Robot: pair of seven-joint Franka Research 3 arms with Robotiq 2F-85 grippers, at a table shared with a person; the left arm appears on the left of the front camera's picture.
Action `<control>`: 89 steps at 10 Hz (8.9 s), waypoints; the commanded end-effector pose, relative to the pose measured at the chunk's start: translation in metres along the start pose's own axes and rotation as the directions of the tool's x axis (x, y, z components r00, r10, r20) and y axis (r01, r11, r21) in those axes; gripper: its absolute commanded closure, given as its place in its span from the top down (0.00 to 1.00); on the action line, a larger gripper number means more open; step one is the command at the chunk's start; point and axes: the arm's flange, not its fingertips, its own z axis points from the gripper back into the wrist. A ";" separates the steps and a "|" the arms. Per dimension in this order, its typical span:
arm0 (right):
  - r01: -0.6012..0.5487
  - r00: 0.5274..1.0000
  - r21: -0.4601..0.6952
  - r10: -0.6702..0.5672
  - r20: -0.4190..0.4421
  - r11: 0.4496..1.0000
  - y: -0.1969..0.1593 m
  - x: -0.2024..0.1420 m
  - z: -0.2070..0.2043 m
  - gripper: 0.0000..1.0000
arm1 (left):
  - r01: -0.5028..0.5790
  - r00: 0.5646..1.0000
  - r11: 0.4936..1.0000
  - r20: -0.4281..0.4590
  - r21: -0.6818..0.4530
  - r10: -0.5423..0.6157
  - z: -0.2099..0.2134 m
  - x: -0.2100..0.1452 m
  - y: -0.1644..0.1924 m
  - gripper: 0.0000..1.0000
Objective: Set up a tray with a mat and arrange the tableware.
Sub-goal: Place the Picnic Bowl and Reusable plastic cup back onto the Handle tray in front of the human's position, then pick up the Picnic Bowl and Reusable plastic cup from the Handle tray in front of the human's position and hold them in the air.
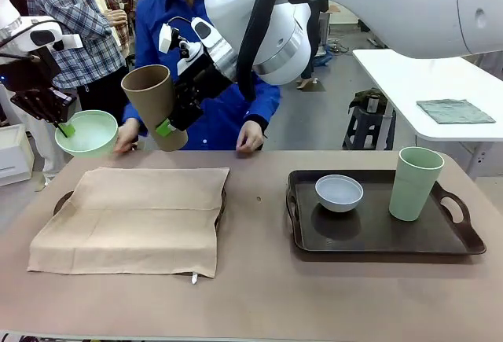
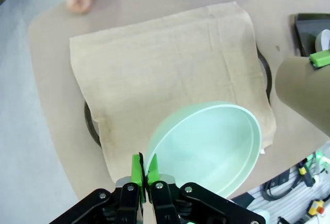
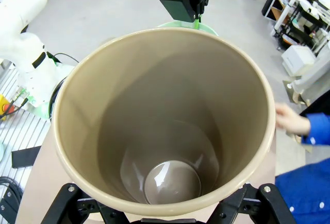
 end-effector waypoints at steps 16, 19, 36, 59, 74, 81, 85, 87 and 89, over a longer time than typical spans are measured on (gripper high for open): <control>0.105 0.974 0.046 -0.112 0.198 0.993 -0.016 -0.137 -0.065 0.83 | -0.092 0.984 0.988 -0.164 -0.122 0.071 -0.134 0.002 0.043 0.04; 0.102 0.970 0.066 -0.113 0.215 0.993 -0.017 -0.156 -0.082 0.83 | -0.116 0.977 0.988 -0.190 -0.098 0.096 -0.159 0.005 0.044 0.04; 0.176 0.968 0.110 -0.192 0.159 0.978 -0.024 -0.200 -0.113 1.00 | -0.105 0.981 0.985 -0.179 -0.134 0.080 -0.214 0.026 0.042 1.00; 0.546 0.264 -0.703 -0.890 -0.372 0.456 0.079 0.009 0.146 1.00 | 0.083 0.981 0.996 -0.178 0.036 -0.075 0.045 -0.003 -0.026 1.00; 0.551 0.216 -0.708 -0.895 -0.391 0.442 0.081 0.022 0.144 1.00 | 0.107 0.980 0.990 -0.177 0.096 -0.088 0.037 0.004 -0.036 1.00; 0.551 0.222 -0.707 -0.895 -0.387 0.443 0.079 0.021 0.145 1.00 | 0.123 0.978 0.991 -0.175 0.058 -0.111 0.039 -0.003 -0.036 1.00; 0.662 0.145 -0.713 -0.973 -0.181 0.231 0.134 -0.014 0.254 1.00 | 0.029 0.985 0.986 -0.165 -0.166 -0.056 0.055 -0.021 0.010 1.00; 0.729 0.073 -0.679 -0.997 -0.041 0.081 0.169 -0.037 0.315 1.00 | -0.039 0.985 0.973 -0.174 -0.227 -0.002 0.048 -0.024 0.041 1.00; 0.827 0.015 -0.558 -0.990 0.139 -0.066 0.220 -0.075 0.379 1.00 | -0.099 0.988 0.929 -0.144 -0.357 0.050 0.045 -0.027 0.063 1.00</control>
